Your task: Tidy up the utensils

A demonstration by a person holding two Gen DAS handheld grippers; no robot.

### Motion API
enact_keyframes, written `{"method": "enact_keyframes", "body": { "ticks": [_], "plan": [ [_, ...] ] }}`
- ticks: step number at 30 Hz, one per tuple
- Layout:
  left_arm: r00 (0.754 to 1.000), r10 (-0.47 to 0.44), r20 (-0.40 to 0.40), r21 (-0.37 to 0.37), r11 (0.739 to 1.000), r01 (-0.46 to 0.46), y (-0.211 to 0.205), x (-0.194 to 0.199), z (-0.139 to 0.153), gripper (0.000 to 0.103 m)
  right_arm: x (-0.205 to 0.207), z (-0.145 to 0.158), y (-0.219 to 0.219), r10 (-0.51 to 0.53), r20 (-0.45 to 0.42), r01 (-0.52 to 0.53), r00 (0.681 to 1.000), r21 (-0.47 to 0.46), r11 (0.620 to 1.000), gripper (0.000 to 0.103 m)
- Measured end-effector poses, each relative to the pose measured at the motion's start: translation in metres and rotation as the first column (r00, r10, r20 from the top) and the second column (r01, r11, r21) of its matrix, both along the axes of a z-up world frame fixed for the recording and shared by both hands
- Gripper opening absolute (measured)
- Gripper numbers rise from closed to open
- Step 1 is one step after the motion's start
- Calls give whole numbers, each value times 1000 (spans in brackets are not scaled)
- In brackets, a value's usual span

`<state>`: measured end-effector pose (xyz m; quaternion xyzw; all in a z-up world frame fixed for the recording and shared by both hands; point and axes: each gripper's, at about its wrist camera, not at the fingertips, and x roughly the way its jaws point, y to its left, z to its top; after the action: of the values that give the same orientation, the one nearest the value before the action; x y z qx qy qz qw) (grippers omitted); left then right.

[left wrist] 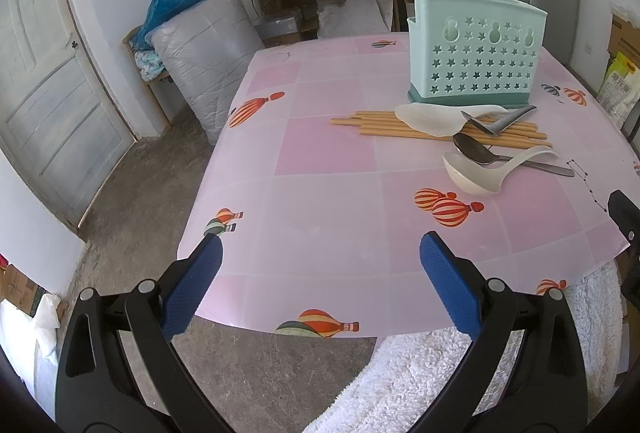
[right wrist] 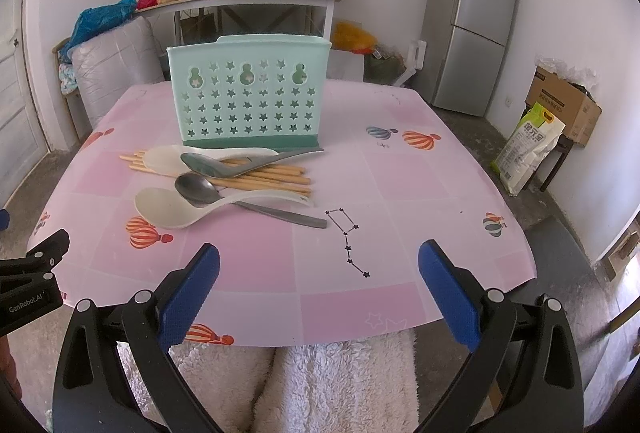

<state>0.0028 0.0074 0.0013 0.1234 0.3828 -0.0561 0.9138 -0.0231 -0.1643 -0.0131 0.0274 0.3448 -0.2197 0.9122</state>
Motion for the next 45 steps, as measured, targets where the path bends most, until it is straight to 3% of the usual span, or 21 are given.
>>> {"method": "enact_keyframes", "body": {
  "ticks": [31, 41, 45],
  "plan": [
    [1000, 9, -11, -7, 1000, -9, 9, 6, 1, 96, 0, 7, 4, 6, 10, -6, 1000, -26, 1000, 97],
    [999, 22, -41, 6, 1000, -22, 7, 12, -7, 96, 3, 6, 1, 8, 7, -8, 1000, -11, 1000, 97],
    [998, -2, -64, -20, 1000, 1, 7, 17, -11, 96, 5, 3, -2, 15, 9, -16, 1000, 12, 1000, 97]
  ]
}}
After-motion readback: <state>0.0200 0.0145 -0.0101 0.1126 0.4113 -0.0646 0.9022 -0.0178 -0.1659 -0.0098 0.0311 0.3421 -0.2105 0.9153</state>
